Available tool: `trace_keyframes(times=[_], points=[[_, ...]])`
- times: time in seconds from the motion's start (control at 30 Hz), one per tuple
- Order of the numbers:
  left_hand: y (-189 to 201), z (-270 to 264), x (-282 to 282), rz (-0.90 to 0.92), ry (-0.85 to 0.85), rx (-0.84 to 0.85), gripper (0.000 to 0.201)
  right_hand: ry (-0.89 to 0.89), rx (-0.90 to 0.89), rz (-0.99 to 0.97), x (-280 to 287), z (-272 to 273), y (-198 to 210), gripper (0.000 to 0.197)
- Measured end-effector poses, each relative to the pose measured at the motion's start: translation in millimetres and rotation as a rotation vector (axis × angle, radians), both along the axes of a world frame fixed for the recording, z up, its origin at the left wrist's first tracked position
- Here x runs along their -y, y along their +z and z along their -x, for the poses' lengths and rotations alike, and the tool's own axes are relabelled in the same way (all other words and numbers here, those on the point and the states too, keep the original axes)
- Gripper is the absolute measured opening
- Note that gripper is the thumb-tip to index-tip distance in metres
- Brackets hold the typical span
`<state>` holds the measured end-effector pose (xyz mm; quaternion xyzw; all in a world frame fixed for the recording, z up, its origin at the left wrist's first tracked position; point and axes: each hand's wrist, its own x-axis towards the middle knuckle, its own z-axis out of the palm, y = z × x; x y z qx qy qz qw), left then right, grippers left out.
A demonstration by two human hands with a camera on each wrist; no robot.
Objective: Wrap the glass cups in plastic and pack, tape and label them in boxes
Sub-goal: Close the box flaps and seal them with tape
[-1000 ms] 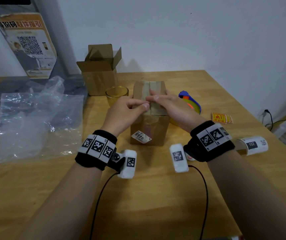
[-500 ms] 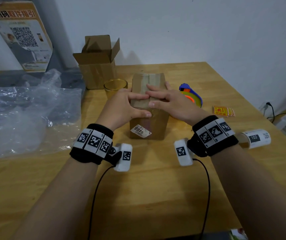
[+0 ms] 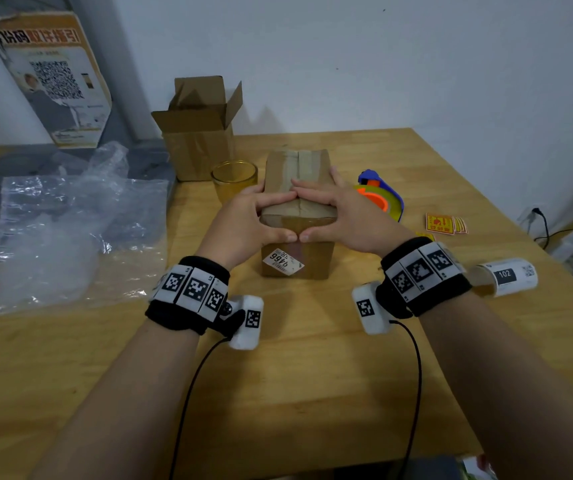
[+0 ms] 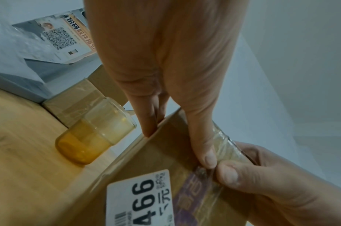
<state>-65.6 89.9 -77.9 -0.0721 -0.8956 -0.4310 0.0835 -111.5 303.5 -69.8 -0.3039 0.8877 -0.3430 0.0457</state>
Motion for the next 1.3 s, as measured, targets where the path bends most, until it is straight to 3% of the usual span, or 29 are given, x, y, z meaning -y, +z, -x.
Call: trace_keyframes(times=[0.2, 0.43, 0.53, 0.73, 0.87, 1.1, 1.3], points=[[4, -3, -1, -0.091, -0.01, -0.003, 0.065, 0.015, -0.012, -0.038, -4, -5, 0, 0.091], [-3, -2, 4, -0.233, 0.018, -0.011, 0.043, -0.066, -0.009, 0.358, -5, -5, -13, 0.051], [-6, 1, 5, -0.247, 0.032, -0.018, 0.039, -0.104, -0.003, 0.396, -3, -4, -14, 0.044], [5, 4, 8, -0.173, 0.008, 0.034, 0.034, -0.026, 0.083, 0.193, -7, 7, 11, 0.025], [27, 16, 1, -0.119, 0.077, 0.11, 0.024, -0.051, 0.146, 0.009, 0, 36, 27, 0.052], [41, 28, -2, -0.122, 0.051, 0.297, 0.021, -0.013, 0.127, -0.367, 24, 79, 37, 0.058], [41, 30, -1, -0.154, 0.065, 0.354, 0.02, 0.001, 0.122, -0.4, 30, 105, 48, 0.055]])
